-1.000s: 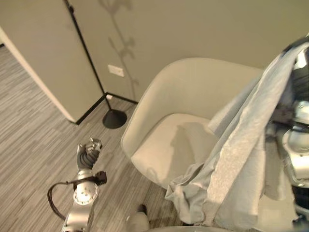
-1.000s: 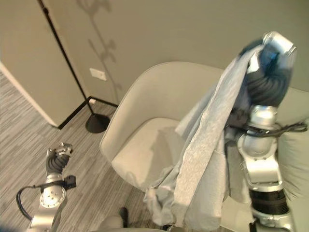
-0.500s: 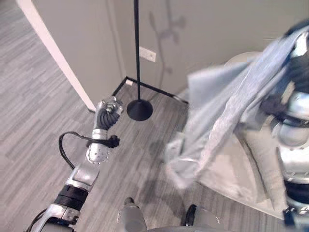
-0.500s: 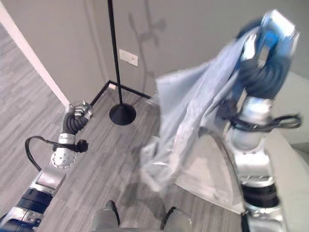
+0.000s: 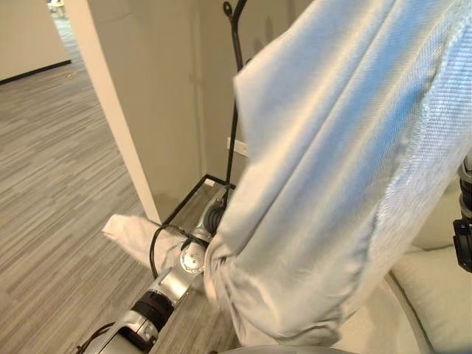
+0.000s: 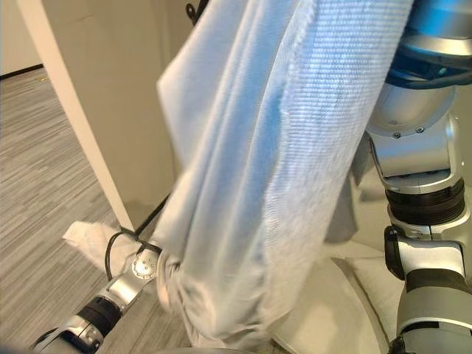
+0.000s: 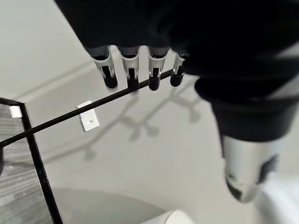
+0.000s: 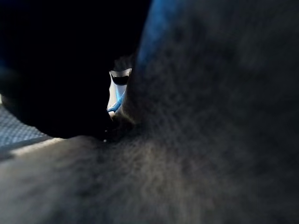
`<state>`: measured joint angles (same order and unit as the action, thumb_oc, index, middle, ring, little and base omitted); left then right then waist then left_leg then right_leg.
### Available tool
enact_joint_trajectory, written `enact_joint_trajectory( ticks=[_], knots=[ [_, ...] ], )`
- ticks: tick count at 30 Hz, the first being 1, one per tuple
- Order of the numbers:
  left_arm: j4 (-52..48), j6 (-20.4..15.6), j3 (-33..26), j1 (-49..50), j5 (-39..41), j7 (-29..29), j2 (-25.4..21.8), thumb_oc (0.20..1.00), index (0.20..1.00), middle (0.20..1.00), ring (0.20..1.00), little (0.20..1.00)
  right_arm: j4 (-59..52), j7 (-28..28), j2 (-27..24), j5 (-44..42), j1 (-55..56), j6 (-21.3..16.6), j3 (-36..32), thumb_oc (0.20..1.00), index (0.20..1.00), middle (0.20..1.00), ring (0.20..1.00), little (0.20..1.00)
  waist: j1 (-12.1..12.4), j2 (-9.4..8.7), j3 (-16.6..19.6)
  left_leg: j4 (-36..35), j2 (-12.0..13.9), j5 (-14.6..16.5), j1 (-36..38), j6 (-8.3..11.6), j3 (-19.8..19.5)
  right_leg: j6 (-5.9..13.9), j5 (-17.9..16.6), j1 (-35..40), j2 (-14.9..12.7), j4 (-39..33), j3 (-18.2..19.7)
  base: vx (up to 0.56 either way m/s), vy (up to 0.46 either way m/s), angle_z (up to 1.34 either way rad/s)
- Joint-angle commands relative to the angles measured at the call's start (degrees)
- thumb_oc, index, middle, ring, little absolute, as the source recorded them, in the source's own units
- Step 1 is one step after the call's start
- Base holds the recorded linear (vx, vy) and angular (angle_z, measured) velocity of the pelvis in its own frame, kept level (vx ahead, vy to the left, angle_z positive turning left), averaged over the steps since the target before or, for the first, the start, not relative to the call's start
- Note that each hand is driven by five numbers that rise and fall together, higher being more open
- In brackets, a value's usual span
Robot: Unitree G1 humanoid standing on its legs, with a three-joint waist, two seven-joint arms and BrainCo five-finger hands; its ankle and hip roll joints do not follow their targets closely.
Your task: Hang the clothes on the sofa on the clothes rack.
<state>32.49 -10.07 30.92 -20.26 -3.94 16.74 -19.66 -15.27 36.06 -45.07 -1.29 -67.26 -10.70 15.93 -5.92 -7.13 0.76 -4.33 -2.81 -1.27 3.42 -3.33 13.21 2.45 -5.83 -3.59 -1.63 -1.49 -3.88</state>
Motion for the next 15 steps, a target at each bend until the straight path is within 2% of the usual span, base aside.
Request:
enact_joint_trajectory(
  ticks=[1, 3, 5, 8, 10, 15],
  knots=[
    [4.39, -1.50, 2.68, -7.62, -2.01, 0.64, 3.47, 1.000, 1.000, 1.000, 1.000, 1.000, 4.56, -2.02, 0.52, -6.55, -7.98, -1.64, 1.42, 0.200, 0.200, 0.200, 0.200, 0.200, 0.25, -1.19, -0.32, -0.35, 2.55, 4.56, 3.33, 3.21, 2.04, 1.69, 5.40, 4.96, 3.05, -0.74, -2.70, 0.05, -0.010, -0.02],
    [6.18, -1.05, 4.08, -10.11, 0.36, 0.05, 5.95, 1.000, 1.000, 1.000, 1.000, 1.000, 5.08, -3.67, 0.07, -8.63, -10.73, -1.44, 4.66, 0.200, 0.200, 0.200, 0.200, 0.200, -0.44, -1.89, 0.10, -0.58, 2.89, 4.67, 3.56, 3.41, 2.47, 1.75, 5.32, 5.14, 3.03, -1.05, -2.64, 0.06, -0.010, 0.00],
    [5.56, -0.95, 4.07, -10.49, 1.64, -0.31, 6.70, 1.000, 1.000, 1.000, 1.000, 1.000, 5.64, -3.71, -0.01, -9.09, -11.70, -1.48, 5.65, 0.200, 0.200, 0.200, 0.200, 0.200, -0.51, -1.80, 0.11, -0.62, 3.01, 4.75, 3.63, 3.46, 2.67, 1.77, 5.23, 5.28, 3.02, -1.33, -2.58, 0.03, -0.006, -0.06],
    [1.92, -1.55, 4.45, -10.02, 7.14, -2.89, 7.54, 1.000, 1.000, 1.000, 1.000, 1.000, 6.14, -4.07, -0.96, -10.27, -12.13, -1.45, 6.23, 0.200, 0.200, 0.200, 0.200, 0.200, -0.65, -2.07, 0.11, -0.67, 3.25, 4.94, 3.84, 3.57, 3.03, 1.93, 4.83, 5.51, 2.93, -1.85, -2.41, 0.01, -0.003, -0.05],
    [-3.62, -2.33, 4.57, -7.82, 13.85, -6.53, 7.77, 1.000, 1.000, 1.000, 1.000, 1.000, 6.85, -4.85, -2.04, -11.37, -12.25, -1.31, 6.78, 0.200, 0.200, 0.200, 0.200, 0.200, -0.40, -2.07, 0.08, -0.67, 3.33, 5.04, 4.07, 3.58, 3.08, 1.97, 4.53, 5.83, 2.88, -2.55, -2.31, 0.02, 0.001, -0.08],
    [-14.53, -3.12, 4.23, -2.26, 17.43, -11.61, 3.74, 1.000, 1.000, 1.000, 1.000, 1.000, 8.07, -6.31, -5.35, -11.87, -12.48, -1.17, 7.49, 0.200, 0.200, 0.200, 0.200, 0.200, 0.34, -1.68, -0.42, -0.67, 3.45, 5.08, 4.09, 3.57, 3.21, 2.19, 4.08, 5.97, 2.89, -3.14, -2.06, 0.00, 0.003, -0.05]
  ],
)
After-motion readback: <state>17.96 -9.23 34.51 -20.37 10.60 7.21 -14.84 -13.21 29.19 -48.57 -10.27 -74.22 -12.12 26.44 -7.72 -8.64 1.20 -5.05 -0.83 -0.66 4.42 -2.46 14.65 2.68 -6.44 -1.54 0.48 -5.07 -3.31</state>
